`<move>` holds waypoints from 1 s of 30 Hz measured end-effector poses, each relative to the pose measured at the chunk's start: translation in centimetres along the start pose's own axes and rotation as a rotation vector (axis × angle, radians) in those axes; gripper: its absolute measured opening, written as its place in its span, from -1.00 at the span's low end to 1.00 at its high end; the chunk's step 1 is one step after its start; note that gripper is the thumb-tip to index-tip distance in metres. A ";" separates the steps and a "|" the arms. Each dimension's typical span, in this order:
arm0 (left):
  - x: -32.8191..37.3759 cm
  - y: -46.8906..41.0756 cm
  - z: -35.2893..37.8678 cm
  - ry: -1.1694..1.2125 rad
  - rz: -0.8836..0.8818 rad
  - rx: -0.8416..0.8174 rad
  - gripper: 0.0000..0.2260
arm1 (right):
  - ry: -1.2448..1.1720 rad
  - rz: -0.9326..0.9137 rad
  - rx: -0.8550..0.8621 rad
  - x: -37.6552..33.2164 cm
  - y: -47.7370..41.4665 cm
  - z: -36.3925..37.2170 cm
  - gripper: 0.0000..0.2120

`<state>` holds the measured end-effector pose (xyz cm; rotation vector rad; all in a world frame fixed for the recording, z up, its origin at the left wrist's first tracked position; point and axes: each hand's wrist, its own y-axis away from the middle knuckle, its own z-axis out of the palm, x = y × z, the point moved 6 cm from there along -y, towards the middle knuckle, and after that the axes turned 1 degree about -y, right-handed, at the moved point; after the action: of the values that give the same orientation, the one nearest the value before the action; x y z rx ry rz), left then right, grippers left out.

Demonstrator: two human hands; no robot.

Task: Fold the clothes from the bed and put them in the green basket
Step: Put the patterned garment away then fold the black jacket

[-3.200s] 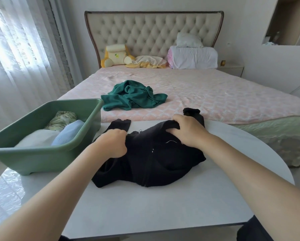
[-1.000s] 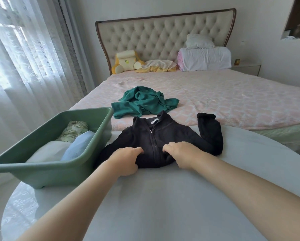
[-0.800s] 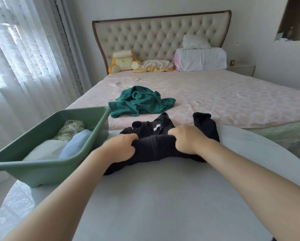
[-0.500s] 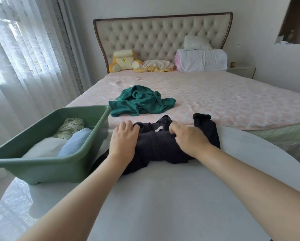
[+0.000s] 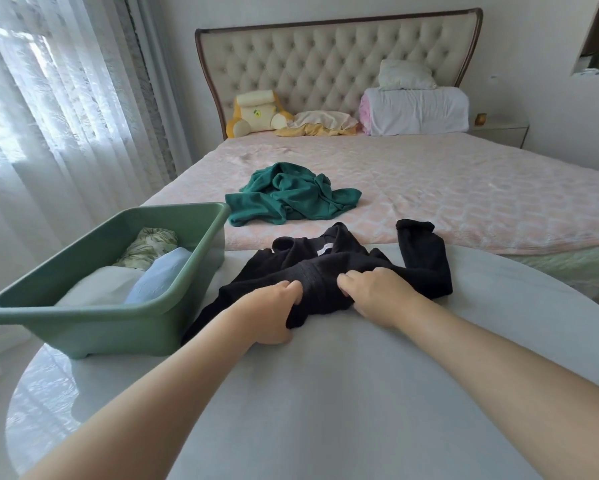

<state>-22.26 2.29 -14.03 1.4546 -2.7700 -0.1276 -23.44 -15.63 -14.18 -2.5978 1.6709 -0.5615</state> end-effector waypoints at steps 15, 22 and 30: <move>-2.5 3.0 -8.2 0.777 -0.207 0.486 -0.86 | -1.134 0.470 0.380 3.6 2.8 -7.4 -0.86; 2.2 5.3 -4.3 0.860 -0.085 -0.526 -0.79 | -1.118 0.320 -0.488 0.4 5.7 -5.3 -0.77; 2.4 2.3 -1.7 0.203 -0.032 -0.036 -0.60 | -0.757 0.268 -0.079 -0.6 4.3 -4.2 -0.83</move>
<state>-25.45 1.47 -12.19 1.4174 -2.5711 -0.0273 -28.64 -16.19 -11.25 -2.1314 1.6986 0.4521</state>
